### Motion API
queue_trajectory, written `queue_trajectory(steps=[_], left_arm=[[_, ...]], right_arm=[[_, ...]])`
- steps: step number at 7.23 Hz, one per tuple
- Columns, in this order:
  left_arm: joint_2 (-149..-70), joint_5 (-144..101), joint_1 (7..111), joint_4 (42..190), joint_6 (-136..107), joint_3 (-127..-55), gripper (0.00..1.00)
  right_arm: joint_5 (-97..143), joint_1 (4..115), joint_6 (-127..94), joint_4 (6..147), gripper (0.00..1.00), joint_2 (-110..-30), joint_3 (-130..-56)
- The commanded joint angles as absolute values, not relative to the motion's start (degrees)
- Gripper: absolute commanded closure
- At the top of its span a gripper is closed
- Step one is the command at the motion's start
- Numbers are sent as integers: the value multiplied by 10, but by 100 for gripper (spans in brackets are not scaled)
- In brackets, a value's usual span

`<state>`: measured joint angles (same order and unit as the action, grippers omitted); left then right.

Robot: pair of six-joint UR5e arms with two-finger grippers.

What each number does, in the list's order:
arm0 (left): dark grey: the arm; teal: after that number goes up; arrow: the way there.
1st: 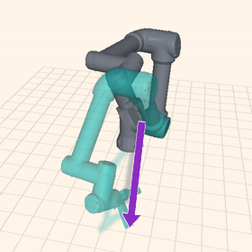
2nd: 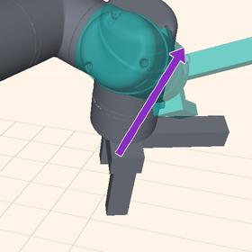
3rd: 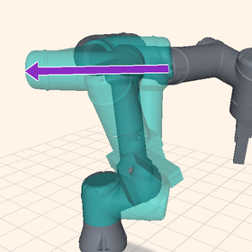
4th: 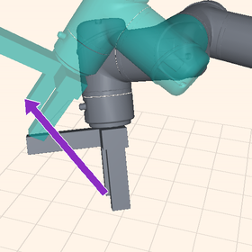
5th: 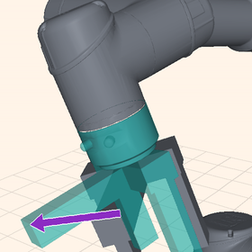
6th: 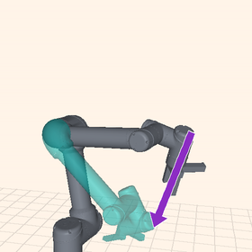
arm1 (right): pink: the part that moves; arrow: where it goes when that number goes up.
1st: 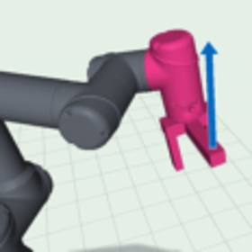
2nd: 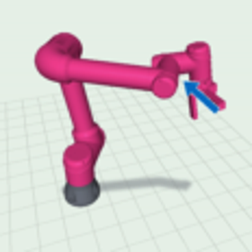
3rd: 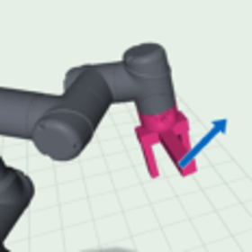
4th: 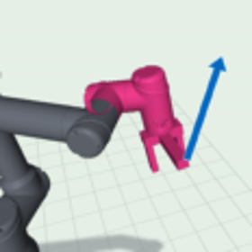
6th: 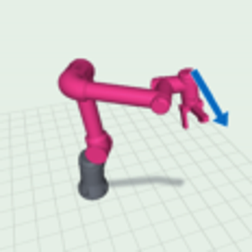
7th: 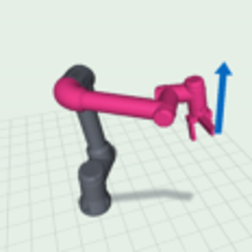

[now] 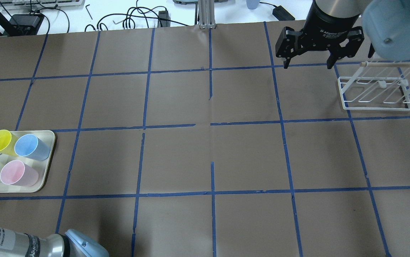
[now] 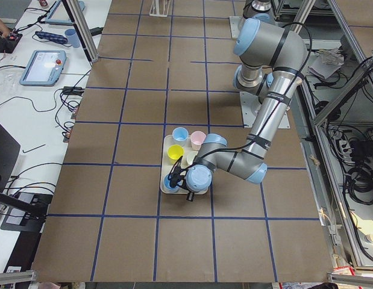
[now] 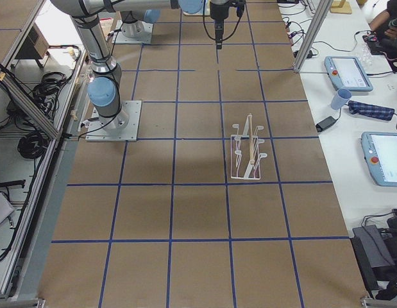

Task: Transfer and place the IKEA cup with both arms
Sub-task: 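Lower the white cup into the tray slot with the left gripper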

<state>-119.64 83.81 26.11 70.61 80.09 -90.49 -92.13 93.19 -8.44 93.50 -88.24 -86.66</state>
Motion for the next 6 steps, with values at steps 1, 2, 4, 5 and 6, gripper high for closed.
queue_trajectory(steps=[1, 2, 4, 5, 6], left_arm=[[-1197, 839, 261, 706, 800, -904, 4], [-1196, 840, 262, 713, 798, -893, 4], [-1163, 840, 269, 724, 795, -887, 4], [-1140, 839, 281, 746, 792, -882, 4], [-1104, 839, 313, 765, 770, -872, 4]], right_arm=[[-922, 933, -84, 934, 0, -882, -867], [-921, 930, -84, 935, 0, -882, -867], [-920, 930, -83, 935, 0, -882, -866], [-918, 926, -84, 935, 0, -882, -866], [-890, 924, -84, 936, 0, -882, -866]])
